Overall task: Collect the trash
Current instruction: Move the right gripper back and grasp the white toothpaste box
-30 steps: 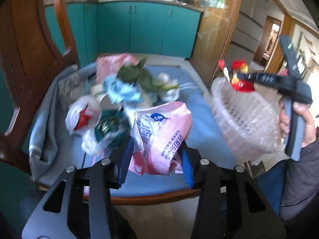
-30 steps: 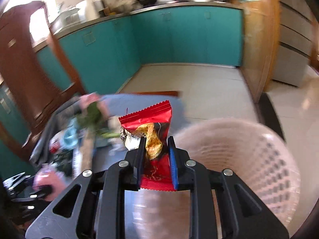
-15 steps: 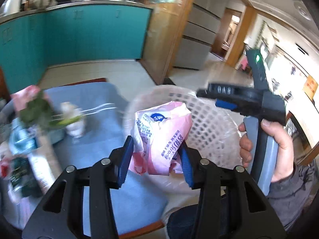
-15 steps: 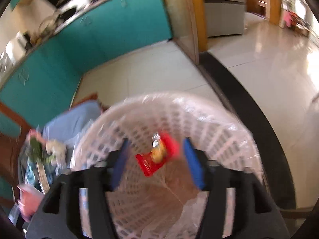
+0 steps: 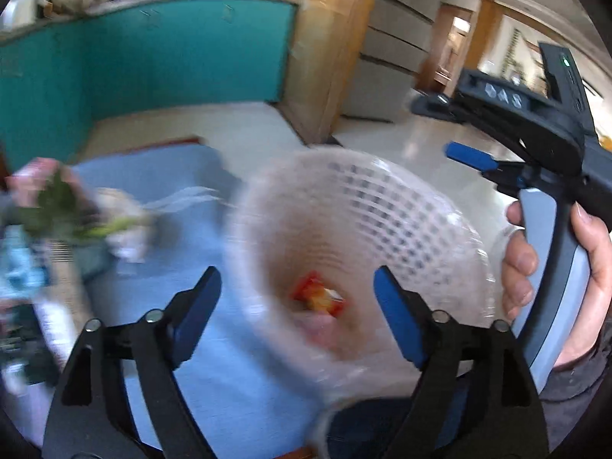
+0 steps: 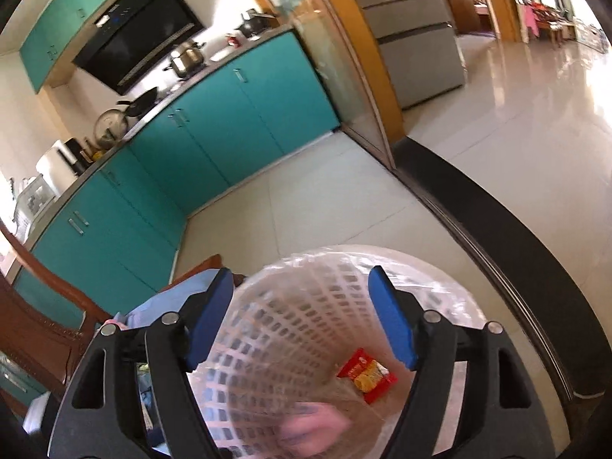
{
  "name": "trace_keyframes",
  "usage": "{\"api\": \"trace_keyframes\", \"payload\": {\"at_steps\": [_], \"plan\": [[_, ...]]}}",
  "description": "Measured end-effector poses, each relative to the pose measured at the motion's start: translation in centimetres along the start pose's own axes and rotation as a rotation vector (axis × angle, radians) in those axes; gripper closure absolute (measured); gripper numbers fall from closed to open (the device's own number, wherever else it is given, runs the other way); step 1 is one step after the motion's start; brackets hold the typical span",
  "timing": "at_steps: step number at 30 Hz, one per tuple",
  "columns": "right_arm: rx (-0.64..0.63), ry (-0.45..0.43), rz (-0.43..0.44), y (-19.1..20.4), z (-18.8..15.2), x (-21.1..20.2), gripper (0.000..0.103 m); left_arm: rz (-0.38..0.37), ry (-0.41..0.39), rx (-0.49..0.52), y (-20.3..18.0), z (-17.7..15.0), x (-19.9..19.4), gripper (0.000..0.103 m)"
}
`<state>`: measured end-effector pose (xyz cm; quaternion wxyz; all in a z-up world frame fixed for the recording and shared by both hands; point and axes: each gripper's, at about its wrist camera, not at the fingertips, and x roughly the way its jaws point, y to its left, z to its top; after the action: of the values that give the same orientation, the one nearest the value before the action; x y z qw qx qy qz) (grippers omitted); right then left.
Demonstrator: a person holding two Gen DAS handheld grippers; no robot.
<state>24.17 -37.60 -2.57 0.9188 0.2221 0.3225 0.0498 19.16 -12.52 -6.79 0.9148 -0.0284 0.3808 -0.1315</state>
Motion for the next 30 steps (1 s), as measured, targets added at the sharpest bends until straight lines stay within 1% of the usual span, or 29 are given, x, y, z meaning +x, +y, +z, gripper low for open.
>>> {"api": "trace_keyframes", "payload": {"at_steps": [2, 4, 5, 6, 7, 8, 9, 11, 12, 13, 15, 16, 19, 22, 25, 26, 27, 28, 29, 30], "plan": [[-0.052, -0.025, 0.021, 1.6, -0.3, -0.3, 0.031, 0.063, -0.03, -0.023, 1.6, -0.5, -1.7, 0.015], [-0.119, -0.06, 0.05, 3.8, -1.0, -0.6, 0.023, 0.132, -0.053, -0.057, 3.6, -1.2, -3.6, 0.014], [-0.167, -0.08, 0.066, 5.2, -1.5, -0.8, 0.014, 0.171, -0.064, -0.075, 4.7, -1.7, -4.5, 0.014], [-0.229, -0.104, 0.082, 6.9, -2.2, -1.0, 0.007, 0.196, -0.07, -0.086, 5.5, -2.1, -5.2, 0.013], [-0.276, -0.131, 0.086, 8.0, -2.7, -1.3, 0.005, 0.225, -0.077, -0.099, 6.2, -2.5, -5.9, 0.013], [-0.341, -0.185, 0.079, 9.8, -3.7, -1.8, 0.004, 0.252, -0.086, -0.113, 7.1, -2.9, -6.6, 0.013], [-0.375, -0.22, 0.068, 10.6, -4.3, -2.0, 0.003, 0.273, -0.093, -0.128, 8.0, -3.4, -7.3, 0.011], [-0.496, -0.321, 0.016, 13.3, -6.7, -2.5, 0.003, 0.302, -0.11, -0.161, 9.6, -4.3, -9.1, 0.009], [-0.527, -0.338, 0.0, 14.1, -7.4, -2.4, 0.003, 0.314, -0.119, -0.175, 10.2, -4.5, -9.6, 0.007], [-0.571, -0.344, 0.004, 15.2, -8.3, -2.2, 0.003, 0.332, -0.136, -0.193, 10.9, -5.0, -10.4, 0.006], [-0.645, -0.319, 0.041, 16.9, -9.8, -1.8, 0.003, 0.363, -0.159, -0.212, 11.8, -5.6, -11.2, 0.004], [-0.675, -0.29, 0.065, 17.5, -10.4, -1.5, 0.003, 0.378, -0.164, -0.216, 12.2, -5.9, -11.5, 0.004], [-0.74, -0.158, 0.133, 19.0, -11.9, -0.5, 0.003, 0.414, -0.15, -0.218, 12.8, -6.5, -11.6, 0.004], [-0.716, -0.04, 0.18, 19.7, -12.7, 0.8, 0.003, 0.46, -0.133, -0.226, 13.8, -7.3, -11.7, 0.004], [-0.667, 0.092, 0.233, 19.8, -13.7, 2.0, 0.004, 0.482, -0.109, -0.259, 15.2, -8.1, -11.7, 0.004], [-0.648, 0.133, 0.241, 19.9, -13.8, 2.6, 0.012, 0.485, -0.105, -0.271, 15.6, -8.3, -11.8, 0.004], [-0.632, 0.179, 0.244, 19.9, -14.1, 3.3, 0.026, 0.487, -0.1, -0.284, 16.0, -8.6, -11.8, 0.004], [-0.619, 0.214, 0.243, 19.7, -14.1, 3.7, 0.033, 0.488, -0.096, -0.29, 16.1, -8.8, -11.9, 0.004], [-0.598, 0.255, 0.247, 19.6, -14.3, 4.3, 0.043, 0.489, -0.087, -0.296, 16.4, -9.0, -11.9, 0.004], [-0.583, 0.279, 0.255, 19.7, -14.6, 4.6, 0.05, 0.491, -0.082, -0.296, 16.5, -9.1, -11.9, 0.004]]}}
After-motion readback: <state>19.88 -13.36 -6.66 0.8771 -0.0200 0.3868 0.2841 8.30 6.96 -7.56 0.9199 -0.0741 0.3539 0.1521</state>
